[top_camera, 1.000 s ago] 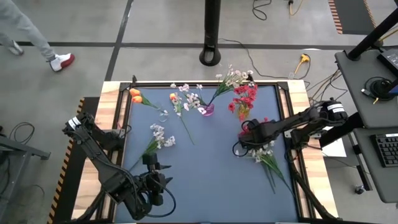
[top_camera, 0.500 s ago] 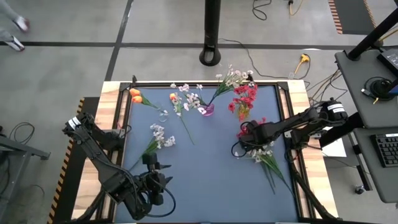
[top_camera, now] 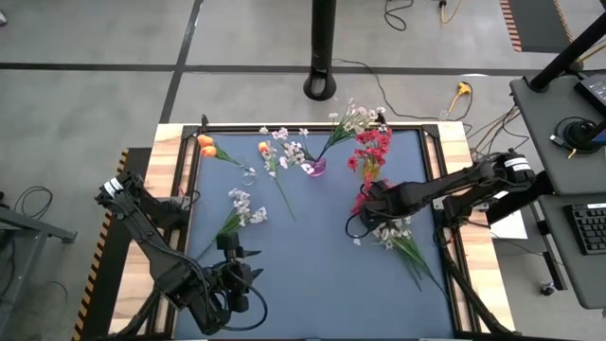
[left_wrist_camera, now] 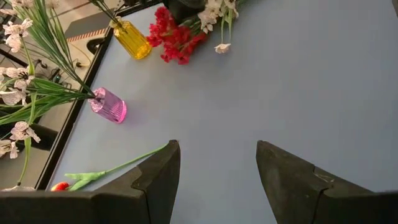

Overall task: Sort flowers into vase by color
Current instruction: Prepare the red flowers

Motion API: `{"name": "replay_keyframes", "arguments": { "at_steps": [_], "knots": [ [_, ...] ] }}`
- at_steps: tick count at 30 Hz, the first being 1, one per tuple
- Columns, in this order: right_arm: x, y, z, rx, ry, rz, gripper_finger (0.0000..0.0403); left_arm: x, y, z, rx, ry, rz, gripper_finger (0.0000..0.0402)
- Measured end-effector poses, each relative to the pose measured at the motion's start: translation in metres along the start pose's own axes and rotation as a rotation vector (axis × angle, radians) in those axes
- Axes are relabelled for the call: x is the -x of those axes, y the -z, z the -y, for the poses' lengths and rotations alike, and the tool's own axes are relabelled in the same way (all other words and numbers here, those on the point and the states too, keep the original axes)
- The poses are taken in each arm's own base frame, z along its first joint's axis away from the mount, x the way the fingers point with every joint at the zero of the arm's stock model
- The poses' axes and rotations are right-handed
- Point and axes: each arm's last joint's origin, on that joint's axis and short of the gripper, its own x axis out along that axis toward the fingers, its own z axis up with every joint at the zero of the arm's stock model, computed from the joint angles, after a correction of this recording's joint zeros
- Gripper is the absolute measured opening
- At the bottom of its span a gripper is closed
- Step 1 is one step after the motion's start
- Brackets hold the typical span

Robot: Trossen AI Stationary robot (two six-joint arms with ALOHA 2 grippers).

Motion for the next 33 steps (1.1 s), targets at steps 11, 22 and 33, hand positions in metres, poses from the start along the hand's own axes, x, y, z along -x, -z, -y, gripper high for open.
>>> {"name": "replay_keyframes", "arguments": {
  "at_steps": [11,22,33],
  "knots": [
    [0.054,0.007,0.004,0.154,-0.144,0.217,0.0027,-0.017,0.015,0.01,-0.031,-0.031,0.049,0.0181],
    [0.088,0.027,0.016,0.294,-0.237,0.388,0.0027,-0.023,0.012,0.009,-0.036,-0.049,0.08,0.0153],
    [0.111,0.046,0.015,0.424,-0.288,0.605,0.0027,-0.024,0.011,0.007,-0.034,-0.066,0.087,0.0153]
  ]
}}
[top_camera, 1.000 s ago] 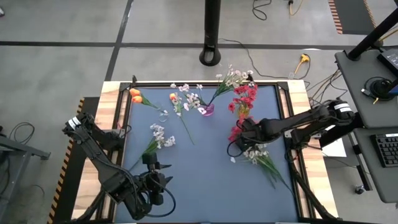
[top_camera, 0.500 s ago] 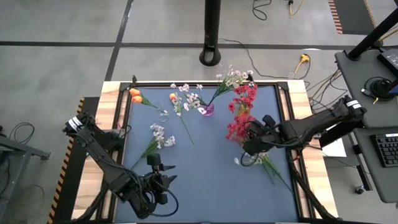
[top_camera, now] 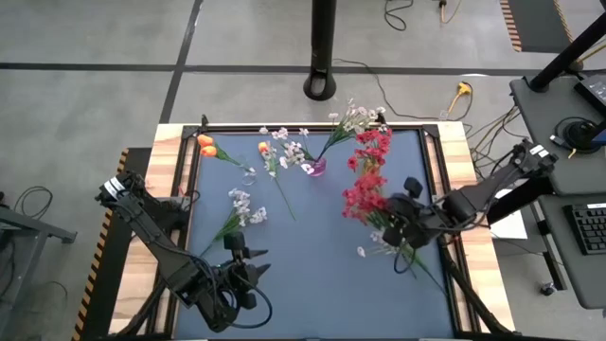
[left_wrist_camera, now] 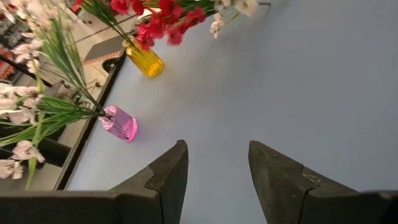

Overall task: Sort flowers into vase by color
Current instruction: Prepare the red flowers

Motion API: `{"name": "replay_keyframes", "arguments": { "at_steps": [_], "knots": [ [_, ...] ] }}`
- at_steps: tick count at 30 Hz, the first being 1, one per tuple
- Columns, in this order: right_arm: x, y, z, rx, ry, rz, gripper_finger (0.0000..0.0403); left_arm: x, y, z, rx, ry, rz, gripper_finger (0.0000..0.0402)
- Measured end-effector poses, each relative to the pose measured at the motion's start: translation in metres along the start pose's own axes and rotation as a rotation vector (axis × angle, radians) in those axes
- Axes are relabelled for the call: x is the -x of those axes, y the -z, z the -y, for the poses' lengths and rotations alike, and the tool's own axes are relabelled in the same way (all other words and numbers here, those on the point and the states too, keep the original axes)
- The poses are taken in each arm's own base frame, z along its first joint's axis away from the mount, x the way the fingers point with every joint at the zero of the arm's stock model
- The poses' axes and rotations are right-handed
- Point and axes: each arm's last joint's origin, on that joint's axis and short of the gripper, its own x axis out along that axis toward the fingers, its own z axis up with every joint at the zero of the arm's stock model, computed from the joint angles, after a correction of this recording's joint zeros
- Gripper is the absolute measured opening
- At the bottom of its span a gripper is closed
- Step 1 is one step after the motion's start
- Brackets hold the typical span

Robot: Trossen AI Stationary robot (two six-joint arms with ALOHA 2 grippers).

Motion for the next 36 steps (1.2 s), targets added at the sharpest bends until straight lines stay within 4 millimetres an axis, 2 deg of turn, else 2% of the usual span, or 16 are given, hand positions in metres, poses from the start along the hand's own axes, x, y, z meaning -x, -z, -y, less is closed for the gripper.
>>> {"name": "replay_keyframes", "arguments": {
  "at_steps": [9,17,22,29,33,36],
  "knots": [
    [0.018,-0.006,-0.022,0.169,-0.046,0.222,0.0027,-0.002,-0.001,-0.002,0.005,-0.014,0.002,0.0152],
    [0.041,-0.015,-0.034,0.263,0.123,0.473,0.0027,-0.002,-0.001,-0.002,0.008,-0.014,0.004,0.0152],
    [0.057,-0.024,-0.038,0.202,0.26,0.575,0.0027,-0.003,-0.002,-0.002,0.011,-0.013,0.005,0.0152],
    [0.073,-0.028,-0.042,0.169,0.086,0.619,0.0027,-0.003,-0.002,-0.001,0.015,-0.013,0.007,0.0152],
    [0.076,-0.027,-0.038,0.05,0.148,0.629,0.0027,-0.004,-0.002,-0.002,0.019,-0.014,0.007,0.0152],
    [0.077,-0.027,-0.041,0.098,-0.034,0.622,0.0027,-0.004,-0.004,-0.001,0.035,-0.009,0.014,0.0152]
  ]
}}
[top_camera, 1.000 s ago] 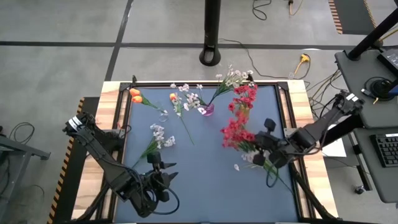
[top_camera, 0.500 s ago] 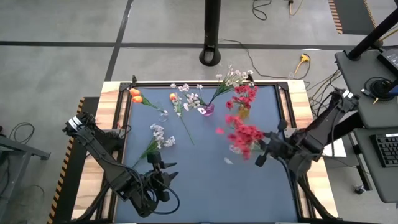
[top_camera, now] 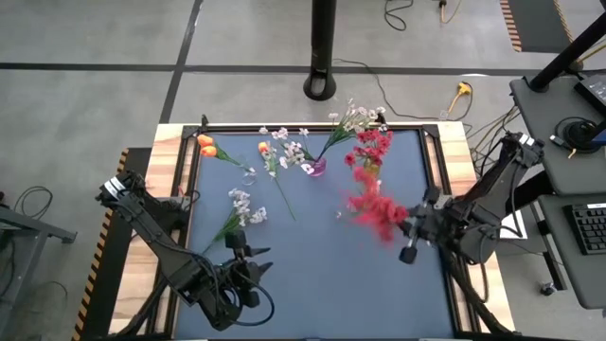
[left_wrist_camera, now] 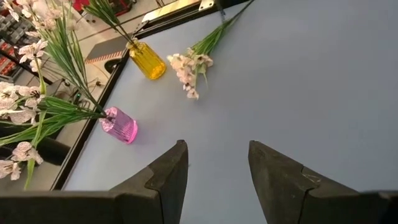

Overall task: Sort flowers into vase by color
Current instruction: Prepare the red flowers, then put the red flowers into the yellow vase

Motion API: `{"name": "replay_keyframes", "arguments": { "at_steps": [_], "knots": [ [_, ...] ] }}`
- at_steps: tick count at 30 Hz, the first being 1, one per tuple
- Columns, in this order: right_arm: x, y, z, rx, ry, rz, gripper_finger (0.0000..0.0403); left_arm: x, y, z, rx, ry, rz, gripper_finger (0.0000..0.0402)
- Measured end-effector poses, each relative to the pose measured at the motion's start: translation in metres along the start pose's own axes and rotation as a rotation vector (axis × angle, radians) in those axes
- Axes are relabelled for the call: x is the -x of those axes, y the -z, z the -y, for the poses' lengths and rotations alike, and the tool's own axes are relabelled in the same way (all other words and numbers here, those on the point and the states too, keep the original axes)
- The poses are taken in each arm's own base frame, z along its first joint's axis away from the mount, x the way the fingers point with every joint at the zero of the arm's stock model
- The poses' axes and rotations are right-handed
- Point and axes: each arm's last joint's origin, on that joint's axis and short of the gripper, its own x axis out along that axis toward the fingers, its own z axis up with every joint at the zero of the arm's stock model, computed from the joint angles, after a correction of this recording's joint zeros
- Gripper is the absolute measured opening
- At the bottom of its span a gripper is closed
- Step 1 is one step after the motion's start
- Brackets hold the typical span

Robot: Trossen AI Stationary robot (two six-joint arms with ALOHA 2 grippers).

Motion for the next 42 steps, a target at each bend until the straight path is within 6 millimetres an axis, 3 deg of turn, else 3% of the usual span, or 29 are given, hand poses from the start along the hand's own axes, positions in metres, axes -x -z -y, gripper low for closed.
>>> {"name": "replay_keyframes", "arguments": {
  "at_steps": [4,10,19,33,42],
  "knots": [
    [0.0,0.002,0.0,-0.113,0.001,-0.007,0.0027,-0.001,-0.003,0.003,-0.016,0.023,0.025,0.0152],
    [-0.003,0.019,-0.004,-0.254,-0.174,-0.144,0.0027,-0.001,-0.006,0.005,-0.033,0.035,0.048,0.0152],
    [-0.002,0.049,0.005,-0.309,-0.058,-0.327,0.003,-0.006,-0.008,0.002,-0.025,0.019,0.044,0.0152],
    [-0.008,0.051,0.006,-0.343,-0.116,-0.417,0.0158,-0.01,-0.009,0.0,-0.019,0.006,0.036,0.0152],
    [-0.006,0.056,0.001,-0.46,-0.194,-0.55,0.0187,-0.01,-0.009,0.0,-0.02,0.005,0.036,0.0152]
  ]
}}
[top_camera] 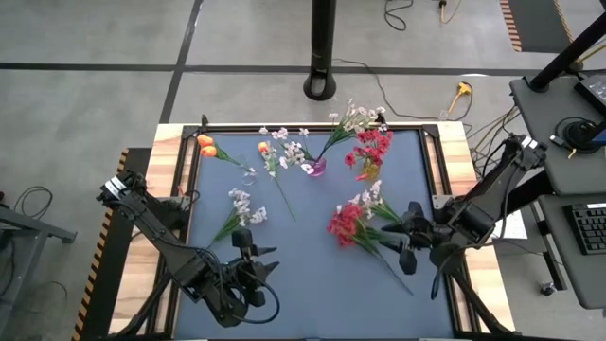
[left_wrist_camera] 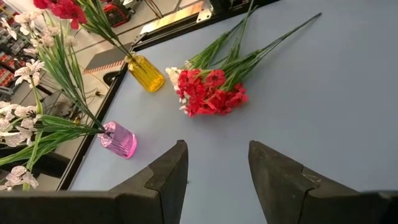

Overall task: Sort flowers into vase by color
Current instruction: Put the red flowers into the yellow vase

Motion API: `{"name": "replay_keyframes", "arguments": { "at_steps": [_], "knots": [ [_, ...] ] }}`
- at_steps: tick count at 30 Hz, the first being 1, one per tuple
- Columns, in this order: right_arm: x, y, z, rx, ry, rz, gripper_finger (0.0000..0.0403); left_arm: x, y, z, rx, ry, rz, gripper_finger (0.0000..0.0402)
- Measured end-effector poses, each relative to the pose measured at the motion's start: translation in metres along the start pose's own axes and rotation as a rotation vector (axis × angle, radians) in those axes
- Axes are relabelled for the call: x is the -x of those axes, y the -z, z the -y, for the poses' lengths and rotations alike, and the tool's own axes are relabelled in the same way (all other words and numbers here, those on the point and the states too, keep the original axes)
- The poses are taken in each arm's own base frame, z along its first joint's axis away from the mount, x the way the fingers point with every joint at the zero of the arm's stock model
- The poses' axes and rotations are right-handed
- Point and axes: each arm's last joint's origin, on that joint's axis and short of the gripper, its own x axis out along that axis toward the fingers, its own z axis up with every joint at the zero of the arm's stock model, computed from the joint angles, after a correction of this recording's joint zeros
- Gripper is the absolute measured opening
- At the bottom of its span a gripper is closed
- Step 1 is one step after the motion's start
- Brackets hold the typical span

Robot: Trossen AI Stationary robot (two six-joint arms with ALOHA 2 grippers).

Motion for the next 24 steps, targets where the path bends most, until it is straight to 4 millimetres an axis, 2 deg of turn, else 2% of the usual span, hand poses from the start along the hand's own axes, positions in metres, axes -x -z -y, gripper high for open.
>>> {"name": "replay_keyframes", "arguments": {
  "at_steps": [7,13,24],
  "knots": [
    [-0.025,0.03,-0.007,-0.138,0.084,-0.289,0.0187,0.0,0.0,0.0,-0.001,0.0,-0.001,0.0152],
    [-0.054,0.055,-0.013,-0.103,0.213,-0.396,0.0191,-0.001,0.0,0.0,-0.001,-0.002,-0.002,0.0152],
    [-0.101,0.075,-0.007,-0.066,0.35,-0.59,0.0245,-0.004,-0.001,-0.002,0.001,-0.011,-0.006,0.0152]
  ]
}}
